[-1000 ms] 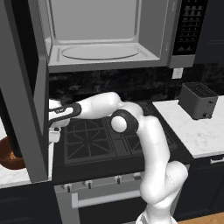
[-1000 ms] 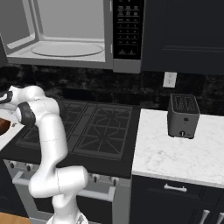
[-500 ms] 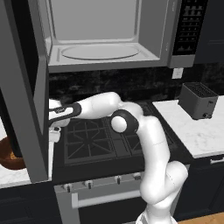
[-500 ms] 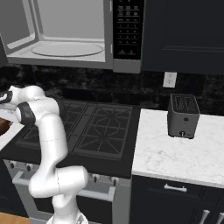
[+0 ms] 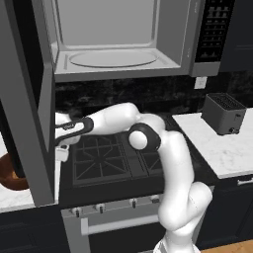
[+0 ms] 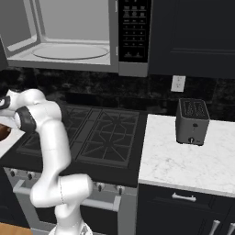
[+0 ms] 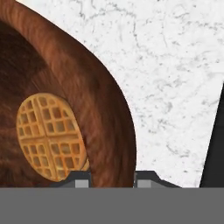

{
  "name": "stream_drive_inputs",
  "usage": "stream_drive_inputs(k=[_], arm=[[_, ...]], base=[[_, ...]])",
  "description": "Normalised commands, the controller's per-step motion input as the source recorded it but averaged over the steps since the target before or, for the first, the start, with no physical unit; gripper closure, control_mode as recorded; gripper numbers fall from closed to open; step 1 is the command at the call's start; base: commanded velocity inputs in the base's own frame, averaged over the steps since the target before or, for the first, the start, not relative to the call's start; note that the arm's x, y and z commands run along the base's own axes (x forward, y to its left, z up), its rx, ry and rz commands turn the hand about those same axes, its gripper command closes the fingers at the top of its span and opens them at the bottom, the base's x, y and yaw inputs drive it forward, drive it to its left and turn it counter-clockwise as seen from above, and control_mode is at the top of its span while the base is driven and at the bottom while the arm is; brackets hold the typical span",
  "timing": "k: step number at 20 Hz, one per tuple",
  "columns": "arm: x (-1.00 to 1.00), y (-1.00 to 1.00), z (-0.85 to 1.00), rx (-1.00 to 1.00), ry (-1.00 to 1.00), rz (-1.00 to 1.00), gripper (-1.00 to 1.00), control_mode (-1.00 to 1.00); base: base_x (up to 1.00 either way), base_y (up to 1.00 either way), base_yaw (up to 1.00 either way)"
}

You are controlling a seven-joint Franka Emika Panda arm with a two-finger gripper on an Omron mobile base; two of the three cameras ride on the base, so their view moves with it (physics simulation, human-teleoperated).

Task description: Open the microwave, place the bowl with waffle inside the microwave, then close the microwave door and turn it on.

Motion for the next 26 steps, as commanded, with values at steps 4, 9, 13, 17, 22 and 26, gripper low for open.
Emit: stream_drive_inputs(k=[4, 9, 13, 17, 22, 26], arm=[[-0.67, -0.63, 0.49, 0.04, -0.02, -0.23, 1.0, -1.0], [-0.45, -0.99, 0.71, 0.06, 0.0, -0.12, 1.0, -1.0], [-0.19, -1.0, 0.63, 0.07, 0.0, -0.09, 1.0, -1.0], [-0.26, -1.0, 0.64, 0.03, 0.0, -0.09, 1.0, -1.0], [-0.56, -1.0, 0.87, 0.0, -0.05, -0.05, 1.0, -1.0], [-0.49, -1.0, 0.96, 0.01, -0.05, -0.04, 1.0, -1.0]], base=[[0.0, 0.0, 0.0], [0.0, 0.0, 0.0], [0.0, 0.0, 0.0], [0.0, 0.0, 0.0], [0.0, 0.0, 0.0], [0.0, 0.0, 0.0]])
